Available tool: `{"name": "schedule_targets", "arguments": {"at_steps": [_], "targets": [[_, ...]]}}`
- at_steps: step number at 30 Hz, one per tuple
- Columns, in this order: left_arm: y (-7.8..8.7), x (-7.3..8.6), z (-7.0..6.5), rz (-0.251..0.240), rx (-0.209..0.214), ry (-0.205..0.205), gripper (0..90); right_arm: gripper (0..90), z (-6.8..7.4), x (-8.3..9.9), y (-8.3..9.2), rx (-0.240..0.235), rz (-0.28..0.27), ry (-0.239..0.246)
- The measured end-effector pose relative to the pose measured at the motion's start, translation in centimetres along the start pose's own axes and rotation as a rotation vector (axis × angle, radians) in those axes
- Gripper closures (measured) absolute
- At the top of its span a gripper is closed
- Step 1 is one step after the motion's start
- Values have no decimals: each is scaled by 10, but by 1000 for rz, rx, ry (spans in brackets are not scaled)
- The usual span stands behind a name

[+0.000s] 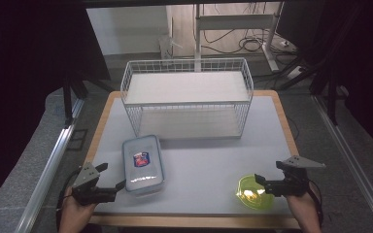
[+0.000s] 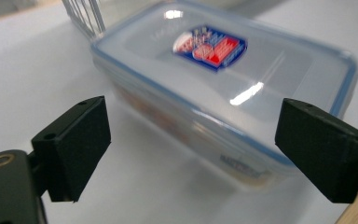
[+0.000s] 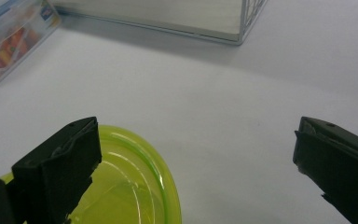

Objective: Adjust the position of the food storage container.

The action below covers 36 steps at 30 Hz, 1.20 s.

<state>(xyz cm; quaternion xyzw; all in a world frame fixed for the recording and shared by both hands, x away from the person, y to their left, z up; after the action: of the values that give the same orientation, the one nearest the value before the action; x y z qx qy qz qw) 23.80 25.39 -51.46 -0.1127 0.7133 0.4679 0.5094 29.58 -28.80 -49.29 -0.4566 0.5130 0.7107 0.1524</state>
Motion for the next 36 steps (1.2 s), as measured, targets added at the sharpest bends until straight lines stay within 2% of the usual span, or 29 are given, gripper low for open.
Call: {"name": "schedule_targets", "arguments": {"at_steps": [4,9,11,16,20,25,26,28,31,32,33,34,35,36], "targets": [[-2,-2,-3,19,8,8,124,0,4,-2,-1,25,-7,-3],[-2,-1,-2,26,-21,22,88,0,9,-5,0,35,-14,15],[-1,0,-1,14,-28,32,78,0,12,-6,-1,37,-17,23],[2,-2,0,-24,-33,42,71,0,14,-4,-4,60,23,54],[3,-3,-1,-61,-17,48,64,0,14,-4,-3,47,28,54],[2,-3,-3,-63,-10,49,57,16,13,-5,0,54,44,41],[1,-3,-3,-62,-9,48,58,75,13,-5,1,65,52,35],[1,-3,-4,-61,-22,33,58,104,13,-6,2,65,55,34],[1,-3,-4,-57,-30,22,59,296,15,-8,7,43,57,40],[1,-3,-4,-55,-34,18,60,425,17,-10,10,33,55,44],[1,-3,-3,-53,-37,16,60,425,17,-10,10,33,55,44],[1,-2,-3,-52,-41,12,61,555,21,-11,14,1,53,60],[1,-2,-3,-52,-41,12,61,555,21,-11,14,1,53,60],[1,-2,-3,-52,-42,11,61,600,22,-11,15,-8,52,65]]}}
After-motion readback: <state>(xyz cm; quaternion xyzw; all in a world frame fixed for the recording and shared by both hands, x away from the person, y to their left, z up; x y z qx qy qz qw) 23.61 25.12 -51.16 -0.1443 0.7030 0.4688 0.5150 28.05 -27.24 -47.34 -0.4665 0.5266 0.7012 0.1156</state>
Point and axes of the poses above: each handheld gripper's, and its own axes: y roughly backward along the jaws, x roughly out of its underside, z roughly to its left, the point moved 3 cm from there along -y, roughly forward along the jaws, and after that the axes turned 5 degrees about x, right-handed, at the moved point
